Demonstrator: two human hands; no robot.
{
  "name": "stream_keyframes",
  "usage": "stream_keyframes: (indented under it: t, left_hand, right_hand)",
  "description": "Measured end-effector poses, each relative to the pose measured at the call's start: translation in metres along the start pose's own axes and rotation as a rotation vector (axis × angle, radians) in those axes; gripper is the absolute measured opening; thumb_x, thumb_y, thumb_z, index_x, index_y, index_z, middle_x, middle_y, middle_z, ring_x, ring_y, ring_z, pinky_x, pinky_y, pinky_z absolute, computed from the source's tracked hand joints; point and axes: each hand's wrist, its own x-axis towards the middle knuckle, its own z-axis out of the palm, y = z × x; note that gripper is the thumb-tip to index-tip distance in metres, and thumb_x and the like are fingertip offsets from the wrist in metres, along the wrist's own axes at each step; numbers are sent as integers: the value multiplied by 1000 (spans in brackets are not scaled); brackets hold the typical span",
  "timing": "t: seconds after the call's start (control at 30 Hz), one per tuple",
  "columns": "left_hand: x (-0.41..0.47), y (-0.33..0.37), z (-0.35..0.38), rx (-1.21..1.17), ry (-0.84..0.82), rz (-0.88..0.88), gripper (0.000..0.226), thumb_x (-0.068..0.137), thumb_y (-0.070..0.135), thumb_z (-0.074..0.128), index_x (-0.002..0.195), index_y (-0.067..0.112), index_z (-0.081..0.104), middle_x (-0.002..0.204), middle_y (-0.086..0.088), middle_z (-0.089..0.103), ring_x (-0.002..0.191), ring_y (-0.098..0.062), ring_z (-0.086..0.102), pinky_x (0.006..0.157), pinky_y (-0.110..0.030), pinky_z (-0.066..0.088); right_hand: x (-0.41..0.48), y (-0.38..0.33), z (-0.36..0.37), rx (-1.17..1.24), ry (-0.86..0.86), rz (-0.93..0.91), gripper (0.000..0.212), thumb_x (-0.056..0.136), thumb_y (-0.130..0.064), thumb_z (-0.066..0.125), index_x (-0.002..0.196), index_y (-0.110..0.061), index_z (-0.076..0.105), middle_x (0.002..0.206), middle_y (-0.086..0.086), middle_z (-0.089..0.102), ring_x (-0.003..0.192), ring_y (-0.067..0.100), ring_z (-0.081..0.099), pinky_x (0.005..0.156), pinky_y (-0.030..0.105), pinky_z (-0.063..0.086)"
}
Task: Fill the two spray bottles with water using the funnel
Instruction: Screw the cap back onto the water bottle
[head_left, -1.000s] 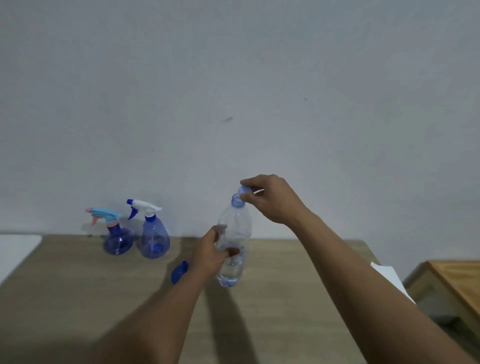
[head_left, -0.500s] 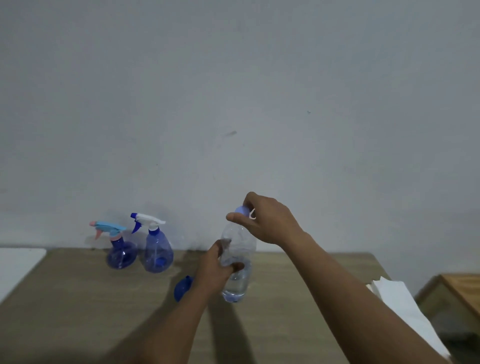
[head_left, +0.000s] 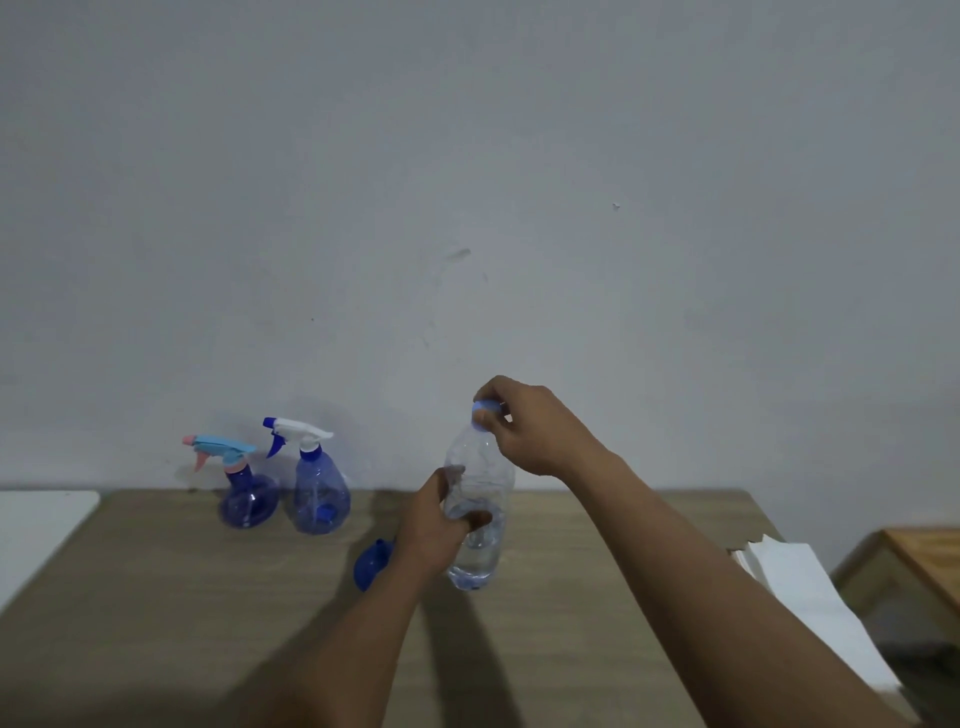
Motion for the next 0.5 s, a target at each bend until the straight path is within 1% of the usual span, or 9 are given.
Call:
stream_keyframes:
  t: [0.07, 0.13, 0.17, 0.23, 0.3, 0.37, 0.4, 0.43, 0.5]
  left_hand:
    - [0, -2, 2, 6, 17, -1, 34, 86, 29, 76, 115, 33, 58, 105, 9, 71, 95, -9, 67, 72, -16, 53]
    - [-2, 0, 2, 25, 33, -2, 36, 84, 31, 78, 112, 35, 56, 103, 10, 70, 94, -11, 67, 79, -26, 57]
    - [-2, 0, 3, 45, 37, 1, 38, 83, 33, 78, 113, 36, 55, 101, 11, 69, 94, -12, 66, 81, -29, 57]
    - [-4, 2, 3, 52, 40, 9, 44, 83, 34, 79, 121, 35, 55, 104, 12, 67, 97, -14, 65, 83, -29, 56]
    - [-6, 0, 3, 44, 36, 14, 44, 85, 31, 77, 123, 34, 55, 106, 11, 67, 100, -14, 66, 83, -27, 55]
    - [-6, -2, 1, 10, 20, 13, 46, 85, 25, 78, 123, 35, 55, 106, 15, 67, 100, -10, 65, 76, -17, 53]
    - [-8, -1, 0, -23, 10, 4, 50, 83, 20, 80, 124, 36, 54, 107, 18, 66, 100, -6, 64, 71, -10, 50]
    - [-8, -1, -1, -44, 7, -7, 53, 82, 17, 81, 123, 37, 54, 108, 20, 65, 99, -2, 62, 66, -7, 48]
    - [-8, -1, 1, -50, 16, -20, 51, 80, 18, 82, 120, 36, 55, 109, 18, 66, 99, -2, 63, 66, -8, 47]
  right_hand:
    - [-1, -1, 5, -41, 29, 2, 21, 102, -33, 54, 114, -17, 60, 108, -3, 71, 100, 17, 64, 82, 32, 52]
    - [-4, 2, 14, -66, 101, 9, 29, 101, -42, 53, 115, -18, 59, 107, -5, 70, 97, 17, 64, 81, 34, 52]
    - [-7, 4, 18, -86, 150, 14, 33, 100, -49, 52, 113, -19, 59, 106, -8, 70, 95, 16, 65, 80, 35, 52]
    - [-10, 6, 25, -127, 228, 27, 42, 95, -62, 50, 108, -22, 57, 100, -11, 69, 88, 13, 65, 75, 34, 53]
    - [-11, 8, 27, -99, 230, 46, 46, 92, -68, 50, 103, -24, 55, 97, -12, 67, 86, 11, 64, 73, 32, 53]
    - [-11, 12, 27, 1, 164, 30, 41, 95, -64, 49, 107, -25, 54, 103, -12, 67, 94, 8, 64, 78, 35, 55]
    - [-12, 13, 27, 63, 127, 13, 37, 97, -59, 49, 111, -26, 54, 107, -12, 67, 99, 8, 64, 83, 37, 56]
    - [-12, 15, 28, 118, 104, 4, 32, 99, -54, 48, 116, -27, 55, 111, -13, 67, 104, 7, 63, 88, 39, 55]
    - [-13, 16, 27, 189, 95, 10, 27, 102, -43, 50, 121, -27, 58, 115, -13, 67, 109, 5, 61, 95, 38, 54]
